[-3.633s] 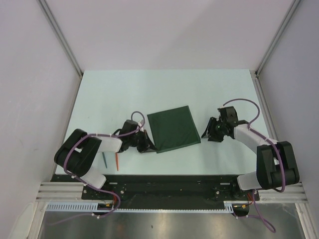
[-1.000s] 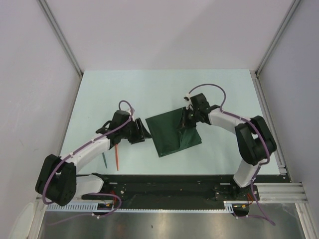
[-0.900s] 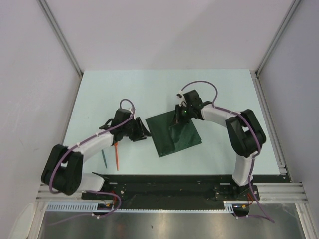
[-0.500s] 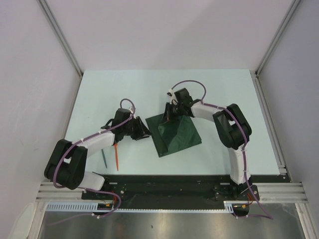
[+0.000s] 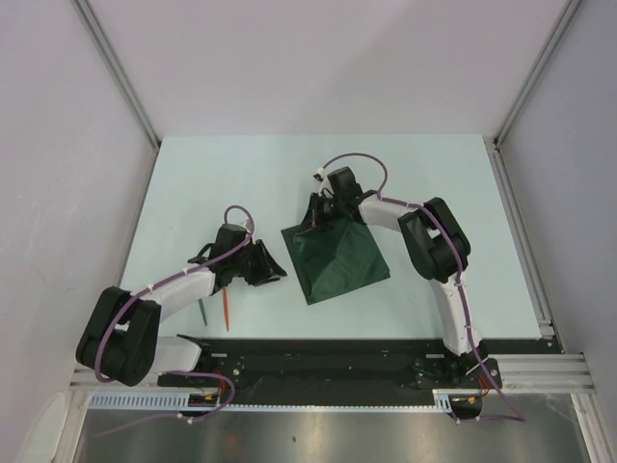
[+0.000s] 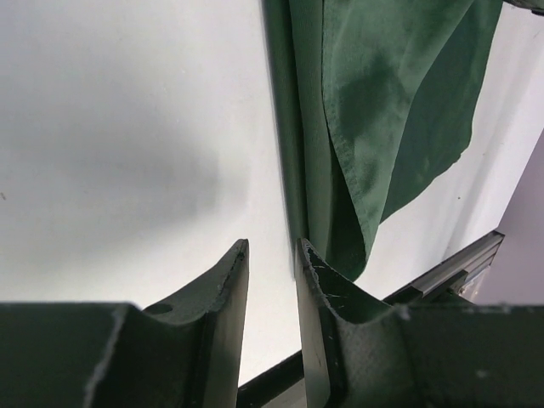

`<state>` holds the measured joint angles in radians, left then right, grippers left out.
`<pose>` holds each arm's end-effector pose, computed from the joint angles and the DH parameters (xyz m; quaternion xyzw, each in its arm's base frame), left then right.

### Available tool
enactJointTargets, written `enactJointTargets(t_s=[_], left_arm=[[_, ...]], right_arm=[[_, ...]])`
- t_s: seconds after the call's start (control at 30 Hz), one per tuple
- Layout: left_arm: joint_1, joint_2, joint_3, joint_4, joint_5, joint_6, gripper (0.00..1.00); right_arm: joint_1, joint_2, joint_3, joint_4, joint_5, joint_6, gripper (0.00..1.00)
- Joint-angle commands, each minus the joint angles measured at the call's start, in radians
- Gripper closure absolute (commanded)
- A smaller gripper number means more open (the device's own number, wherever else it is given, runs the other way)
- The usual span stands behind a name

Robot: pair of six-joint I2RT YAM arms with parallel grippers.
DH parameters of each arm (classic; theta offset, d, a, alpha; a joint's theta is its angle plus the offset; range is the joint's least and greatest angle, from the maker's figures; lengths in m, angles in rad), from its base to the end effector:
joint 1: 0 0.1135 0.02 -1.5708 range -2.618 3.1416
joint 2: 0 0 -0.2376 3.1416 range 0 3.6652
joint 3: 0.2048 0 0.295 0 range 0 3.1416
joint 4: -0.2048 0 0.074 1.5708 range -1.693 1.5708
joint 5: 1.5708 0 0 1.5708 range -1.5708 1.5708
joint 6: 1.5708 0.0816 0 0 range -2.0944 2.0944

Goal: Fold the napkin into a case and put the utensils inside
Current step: Fold the top corner of the square-folded napkin at the center of the board.

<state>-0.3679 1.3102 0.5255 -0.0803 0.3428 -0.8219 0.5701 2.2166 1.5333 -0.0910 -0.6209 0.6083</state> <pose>0.2732 -0.1347 0.0666 -0.1506 0.9142 -0.3234 0.1924 0.4165 0.3234 0.0693 -0.1017 0.8798 0.4393 0.1505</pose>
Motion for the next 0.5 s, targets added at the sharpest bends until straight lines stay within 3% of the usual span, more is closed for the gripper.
enactJointTargets(t_s=[0.0, 0.47], left_arm=[[0.014, -0.057, -0.009, -0.016, -0.021, -0.005, 0.66], [0.015, -0.062, -0.009, -0.016, -0.013, 0.003, 0.66]], right_arm=[[0.001, 0.032, 0.051, 0.056, -0.028, 0.036, 1.0], [0.005, 0.098, 0.119, 0.045, -0.042, 0.045, 0.95]])
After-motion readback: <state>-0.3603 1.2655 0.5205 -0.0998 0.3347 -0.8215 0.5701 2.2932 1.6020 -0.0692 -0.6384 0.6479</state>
